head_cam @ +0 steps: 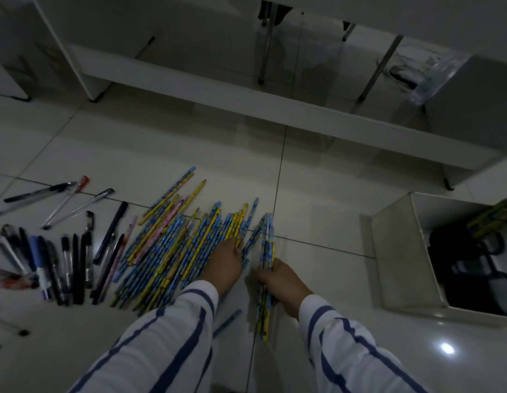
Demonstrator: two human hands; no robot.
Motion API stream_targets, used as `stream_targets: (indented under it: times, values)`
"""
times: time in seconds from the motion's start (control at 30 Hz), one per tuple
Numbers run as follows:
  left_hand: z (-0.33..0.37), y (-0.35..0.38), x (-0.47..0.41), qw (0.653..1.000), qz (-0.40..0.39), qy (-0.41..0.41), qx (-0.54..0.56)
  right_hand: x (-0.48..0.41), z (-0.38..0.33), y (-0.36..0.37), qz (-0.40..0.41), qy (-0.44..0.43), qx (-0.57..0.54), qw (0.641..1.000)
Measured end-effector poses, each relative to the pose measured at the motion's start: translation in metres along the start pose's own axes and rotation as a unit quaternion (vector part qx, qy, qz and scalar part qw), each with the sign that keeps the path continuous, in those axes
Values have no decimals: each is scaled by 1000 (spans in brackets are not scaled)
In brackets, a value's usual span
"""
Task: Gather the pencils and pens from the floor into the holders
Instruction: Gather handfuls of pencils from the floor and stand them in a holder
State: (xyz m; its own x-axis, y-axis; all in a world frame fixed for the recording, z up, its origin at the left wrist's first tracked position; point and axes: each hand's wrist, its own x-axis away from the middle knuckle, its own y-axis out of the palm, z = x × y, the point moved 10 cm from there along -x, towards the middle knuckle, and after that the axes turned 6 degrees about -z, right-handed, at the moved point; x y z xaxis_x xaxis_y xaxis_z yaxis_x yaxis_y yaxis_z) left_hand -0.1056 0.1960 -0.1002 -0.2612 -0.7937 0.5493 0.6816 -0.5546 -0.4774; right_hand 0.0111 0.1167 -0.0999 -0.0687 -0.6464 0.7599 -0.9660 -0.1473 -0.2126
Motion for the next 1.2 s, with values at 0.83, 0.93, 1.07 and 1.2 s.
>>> stream_targets:
  times: [0.83,0.93,1.07,1.2]
  values:
    - [27,25,4,941,-90,-60,320,18,-53,5,15,-88,97,991]
    - [33,27,8,943,-77,-50,320,20,-49,7,-7,-84,141,986]
    - [44,47,22,920,-131,-58,364,19,-35,-12,17,-34,218,975]
    - [53,64,36,912,-194,-58,356,28,-22,-26,48,-29,219,974]
